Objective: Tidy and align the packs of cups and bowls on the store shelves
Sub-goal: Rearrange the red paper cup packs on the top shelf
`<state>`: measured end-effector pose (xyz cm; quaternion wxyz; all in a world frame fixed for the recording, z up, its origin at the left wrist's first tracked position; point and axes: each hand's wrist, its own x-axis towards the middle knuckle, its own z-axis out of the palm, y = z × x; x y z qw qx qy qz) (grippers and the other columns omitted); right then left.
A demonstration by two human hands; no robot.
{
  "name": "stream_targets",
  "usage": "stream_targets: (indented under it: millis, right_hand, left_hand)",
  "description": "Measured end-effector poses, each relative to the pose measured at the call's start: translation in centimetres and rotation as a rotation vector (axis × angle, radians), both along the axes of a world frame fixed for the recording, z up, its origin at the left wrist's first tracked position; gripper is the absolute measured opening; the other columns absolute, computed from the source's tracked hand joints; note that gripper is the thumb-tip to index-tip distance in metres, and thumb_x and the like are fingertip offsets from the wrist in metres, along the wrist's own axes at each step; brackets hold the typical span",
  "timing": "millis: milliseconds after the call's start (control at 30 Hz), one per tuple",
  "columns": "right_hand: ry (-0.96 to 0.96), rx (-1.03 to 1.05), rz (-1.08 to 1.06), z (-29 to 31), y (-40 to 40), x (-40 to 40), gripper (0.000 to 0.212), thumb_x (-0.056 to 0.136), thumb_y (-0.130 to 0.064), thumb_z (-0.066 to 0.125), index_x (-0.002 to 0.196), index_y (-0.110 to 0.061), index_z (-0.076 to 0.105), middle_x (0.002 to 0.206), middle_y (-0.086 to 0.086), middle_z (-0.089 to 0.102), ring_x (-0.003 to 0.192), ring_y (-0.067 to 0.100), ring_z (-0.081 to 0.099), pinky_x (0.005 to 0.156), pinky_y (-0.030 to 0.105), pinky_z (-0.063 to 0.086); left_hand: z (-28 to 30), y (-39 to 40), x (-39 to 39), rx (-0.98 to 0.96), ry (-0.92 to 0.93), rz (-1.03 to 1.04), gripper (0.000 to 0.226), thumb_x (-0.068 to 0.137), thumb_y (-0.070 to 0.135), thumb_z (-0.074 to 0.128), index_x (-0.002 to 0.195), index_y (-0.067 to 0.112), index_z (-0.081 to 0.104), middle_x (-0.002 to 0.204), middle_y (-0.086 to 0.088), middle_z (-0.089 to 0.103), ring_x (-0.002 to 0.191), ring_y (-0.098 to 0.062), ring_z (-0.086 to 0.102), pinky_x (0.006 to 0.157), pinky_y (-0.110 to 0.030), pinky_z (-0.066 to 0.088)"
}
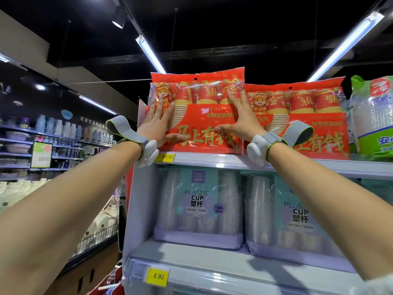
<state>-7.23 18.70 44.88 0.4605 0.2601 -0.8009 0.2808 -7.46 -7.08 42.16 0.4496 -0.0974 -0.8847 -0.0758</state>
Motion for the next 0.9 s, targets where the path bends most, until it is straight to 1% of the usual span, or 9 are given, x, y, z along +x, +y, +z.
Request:
stream_targets:
  millis: [100, 200, 267, 367, 467, 567, 667, 767, 900]
  right_hand:
    - [-0.033, 0.025, 0.015, -0.3, 0.5, 0.6, 0.107, 0.071, -0.031, 0.081, 0.153, -0.033, 0.013, 0.162, 0.001, -0.014, 0.15, 0.023, 0.003, 0.117, 0.038, 0.021]
    - [-0.078, 0.022, 0.059, -0.3, 1.5, 1.2, 0.098, 0.075, -0.039, 0.077, 0.153, -0.031, 0.017, 0.163, 0.001, -0.006, 0.15, 0.023, 0.005, 0.118, 0.041, 0.017]
    - [-0.098, 0.031, 0.057, -0.3, 2.3, 1.6, 0.095, 0.075, -0.047, 0.074, 0.152, -0.031, 0.02, 0.163, 0.001, 0.001, 0.149, 0.022, 0.008, 0.119, 0.044, 0.016]
    - [-0.08, 0.003, 0.033, -0.6, 3.7, 2.7, 0.083, 0.078, -0.047, 0.071, 0.149, -0.026, 0.032, 0.159, 0.003, 0.022, 0.145, 0.022, 0.025, 0.118, 0.043, 0.025]
    - [-0.025, -0.105, 0.055, -0.9, 4.4, 3.9, 0.062, 0.085, -0.036, 0.068, 0.141, -0.017, 0.047, 0.146, 0.004, 0.045, 0.13, 0.019, 0.045, 0.106, 0.029, 0.038]
    - [-0.019, -0.113, 0.005, -1.0, 6.2, 5.6, 0.053, 0.089, -0.032, 0.064, 0.138, -0.014, 0.051, 0.143, 0.004, 0.05, 0.128, 0.018, 0.049, 0.104, 0.028, 0.04]
    - [-0.049, -0.125, -0.051, -1.1, 9.1, 7.4, 0.049, 0.091, -0.031, 0.062, 0.135, -0.013, 0.052, 0.137, 0.004, 0.055, 0.124, 0.019, 0.053, 0.1, 0.029, 0.044]
    - [-0.092, -0.164, -0.098, -1.2, 13.0, 9.2, 0.049, 0.091, -0.03, 0.062, 0.135, -0.011, 0.051, 0.136, 0.007, 0.055, 0.123, 0.022, 0.053, 0.098, 0.032, 0.046]
    - [-0.124, -0.207, -0.174, -1.8, 17.8, 11.2, 0.048, 0.089, -0.028, 0.064, 0.133, -0.009, 0.052, 0.134, 0.009, 0.056, 0.123, 0.023, 0.053, 0.1, 0.038, 0.047]
  left_hand:
    - [0.0, 0.1, 0.5, 0.022, 0.004, -0.036, 0.117, 0.071, 0.071, 0.061, 0.154, 0.031, -0.011, 0.16, -0.003, -0.024, 0.149, -0.026, -0.019, 0.121, -0.046, 0.001]
    - [-0.5, 0.1, 0.6, 0.073, 0.0, -0.104, 0.122, 0.065, 0.072, 0.063, 0.155, 0.028, -0.007, 0.161, -0.001, -0.023, 0.149, -0.024, -0.019, 0.121, -0.045, 0.001]
    - [-0.7, 0.4, 0.9, 0.092, 0.008, -0.134, 0.119, 0.066, 0.071, 0.064, 0.155, 0.028, -0.004, 0.162, 0.001, -0.02, 0.15, -0.022, -0.015, 0.122, -0.045, 0.003]
    - [-1.0, 2.6, 2.0, 0.115, 0.075, -0.228, 0.11, 0.069, 0.068, 0.064, 0.155, 0.027, 0.009, 0.163, 0.005, -0.011, 0.151, -0.019, -0.004, 0.123, -0.044, 0.009]
    - [-0.8, 5.0, 3.4, 0.137, 0.062, -0.363, 0.106, 0.066, 0.069, 0.062, 0.152, 0.026, 0.02, 0.163, 0.007, 0.004, 0.149, -0.021, 0.014, 0.121, -0.045, 0.02]
    - [-0.5, 7.9, 4.5, 0.088, 0.139, -0.398, 0.083, 0.079, 0.06, 0.063, 0.146, 0.021, 0.035, 0.153, -0.003, 0.031, 0.137, -0.026, 0.037, 0.114, -0.041, 0.033]
    - [0.3, 10.3, 5.2, 0.137, 0.154, -0.473, 0.067, 0.084, 0.056, 0.061, 0.137, 0.019, 0.045, 0.142, -0.007, 0.041, 0.127, -0.024, 0.048, 0.107, -0.037, 0.041]
    - [0.6, 13.1, 6.0, 0.19, 0.099, -0.567, 0.065, 0.083, 0.059, 0.059, 0.132, 0.019, 0.048, 0.133, -0.008, 0.05, 0.114, -0.021, 0.057, 0.098, -0.037, 0.05]
    - [-0.3, 17.0, 6.9, 0.165, 0.028, -0.607, 0.067, 0.084, 0.059, 0.057, 0.131, 0.012, 0.047, 0.125, -0.008, 0.054, 0.109, -0.021, 0.057, 0.093, -0.033, 0.048]
